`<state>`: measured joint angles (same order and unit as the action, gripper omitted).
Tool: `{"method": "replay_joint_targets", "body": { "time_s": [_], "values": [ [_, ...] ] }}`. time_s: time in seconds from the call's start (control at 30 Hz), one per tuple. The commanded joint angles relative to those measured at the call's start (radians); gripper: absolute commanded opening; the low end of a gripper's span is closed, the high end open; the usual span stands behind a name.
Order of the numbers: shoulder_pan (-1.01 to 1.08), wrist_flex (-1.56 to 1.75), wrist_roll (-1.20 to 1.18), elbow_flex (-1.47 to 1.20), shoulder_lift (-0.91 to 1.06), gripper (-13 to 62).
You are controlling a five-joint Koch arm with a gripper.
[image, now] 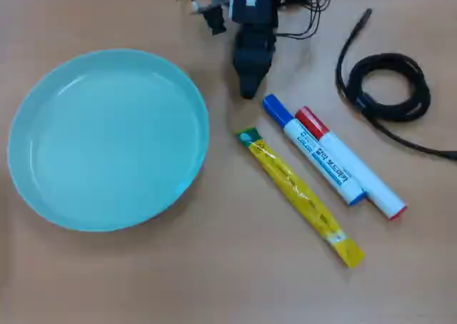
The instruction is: Pick up the blue pen, then put it in the green bowl
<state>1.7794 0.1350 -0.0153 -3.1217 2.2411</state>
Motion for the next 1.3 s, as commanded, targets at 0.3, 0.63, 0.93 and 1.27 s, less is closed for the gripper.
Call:
{"method": "replay_joint_targets", "body": {
  "time_s": [0.3,0.63,0.93,1.27],
  "values": [
    [-0.012,-0.040,0.187,-0.035,0.000,38.4],
    [-0.023,-0.106,0.190,-0.017,0.009,38.5],
    [-0.084,-0.410,0.189,0.170,0.017,38.5],
    [-0.167,-0.922,0.189,0.549,0.017,38.5]
  ]
}}
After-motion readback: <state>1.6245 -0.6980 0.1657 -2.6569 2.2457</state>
